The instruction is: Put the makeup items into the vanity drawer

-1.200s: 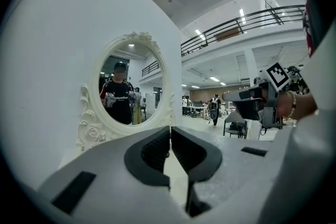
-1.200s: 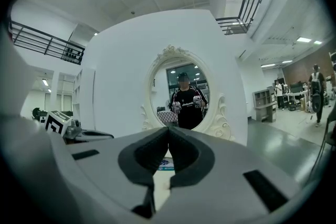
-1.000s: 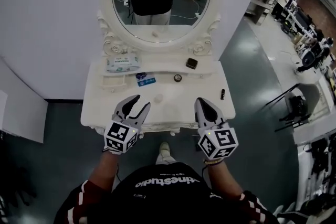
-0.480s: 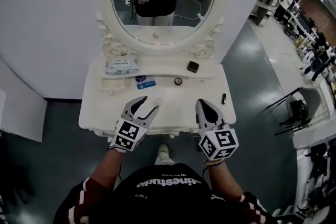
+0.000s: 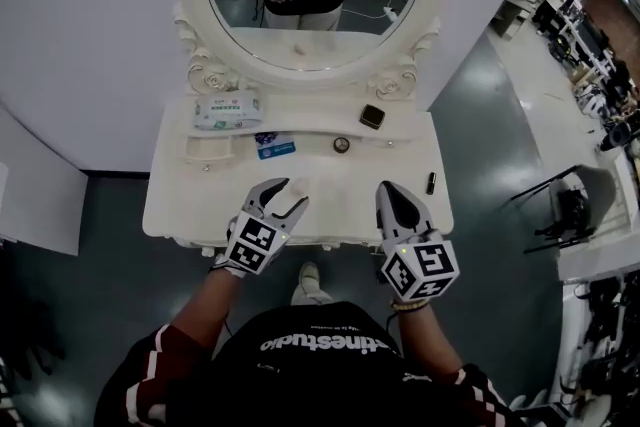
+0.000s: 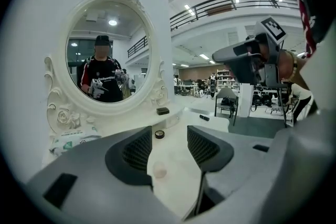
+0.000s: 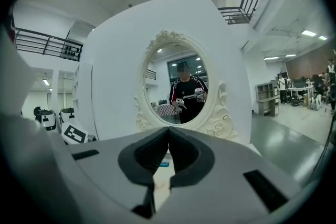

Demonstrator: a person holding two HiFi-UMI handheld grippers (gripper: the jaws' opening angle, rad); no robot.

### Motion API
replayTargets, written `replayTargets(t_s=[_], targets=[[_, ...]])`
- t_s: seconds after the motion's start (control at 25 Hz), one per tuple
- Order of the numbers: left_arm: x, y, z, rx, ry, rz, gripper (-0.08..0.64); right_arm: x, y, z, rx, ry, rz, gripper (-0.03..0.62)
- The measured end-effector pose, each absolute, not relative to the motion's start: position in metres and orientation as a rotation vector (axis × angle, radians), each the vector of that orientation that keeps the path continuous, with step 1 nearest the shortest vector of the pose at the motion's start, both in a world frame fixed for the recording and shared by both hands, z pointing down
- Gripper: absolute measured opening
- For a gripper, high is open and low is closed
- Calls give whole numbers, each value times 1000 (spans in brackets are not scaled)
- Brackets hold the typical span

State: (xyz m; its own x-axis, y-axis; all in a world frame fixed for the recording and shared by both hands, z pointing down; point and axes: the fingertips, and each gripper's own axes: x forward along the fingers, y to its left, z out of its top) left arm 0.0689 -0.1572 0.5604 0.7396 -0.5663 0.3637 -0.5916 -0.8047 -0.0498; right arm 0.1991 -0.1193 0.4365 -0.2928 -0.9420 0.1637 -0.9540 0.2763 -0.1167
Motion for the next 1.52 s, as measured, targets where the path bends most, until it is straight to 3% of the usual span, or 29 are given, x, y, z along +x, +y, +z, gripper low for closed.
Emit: replayTargets(t_s=[1.52], targets=[[90, -221, 766, 2443, -941, 969, 199, 233, -211, 490, 1632, -2491, 449, -8]])
